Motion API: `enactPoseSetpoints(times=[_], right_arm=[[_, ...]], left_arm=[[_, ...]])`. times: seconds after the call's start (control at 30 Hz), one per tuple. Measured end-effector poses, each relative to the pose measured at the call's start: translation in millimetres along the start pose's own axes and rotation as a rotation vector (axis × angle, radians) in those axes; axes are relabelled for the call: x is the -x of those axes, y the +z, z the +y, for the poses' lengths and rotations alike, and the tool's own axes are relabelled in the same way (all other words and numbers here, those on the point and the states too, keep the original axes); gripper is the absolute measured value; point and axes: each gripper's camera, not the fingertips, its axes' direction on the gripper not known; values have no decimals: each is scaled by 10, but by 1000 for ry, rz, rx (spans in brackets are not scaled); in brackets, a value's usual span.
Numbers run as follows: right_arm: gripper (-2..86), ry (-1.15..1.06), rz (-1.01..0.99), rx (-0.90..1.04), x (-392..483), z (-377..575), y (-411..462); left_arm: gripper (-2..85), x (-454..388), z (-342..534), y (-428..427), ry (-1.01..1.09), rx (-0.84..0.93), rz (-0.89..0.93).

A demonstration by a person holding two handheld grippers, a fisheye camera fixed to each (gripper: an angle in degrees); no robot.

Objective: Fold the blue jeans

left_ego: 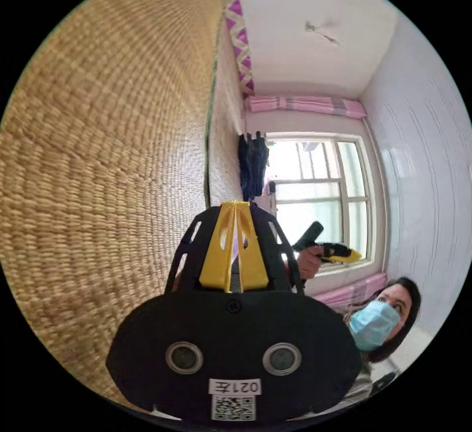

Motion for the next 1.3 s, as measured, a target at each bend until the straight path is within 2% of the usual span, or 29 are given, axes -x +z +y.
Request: enactPoseSetpoints(times=[0.07,0.13,0.2,0.33,0.6,0.77,1.07,1.3], right_arm=[[-7,-6,-5,-38,177,132,-333],[-7,4,0,-80,235,234,-594],[-6,16,6,-127,249,338,-849],[-7,64,13,-223,154,571,-1372],[-6,181,43,-350,-258,866,-2059],[-6,301,93,-442,-901,1078,-2511],[-6,452,320,-462,-1702,1217,-3015],[-7,567,431,-384,-1907,1183,-2827]], left_arm=[[-10,117,-28,59,-82,-14,-24],[-10,219,-36,54,-118,-31,75],[-10,211,7,-28,-173,-77,87],[-10,331,148,-169,-377,-119,221],[-10,114,250,-160,-372,-135,209],[-10,-42,338,-127,-374,-134,209],[-10,-296,477,-68,-376,-133,211],[-10,-473,564,-29,-377,-133,212]])
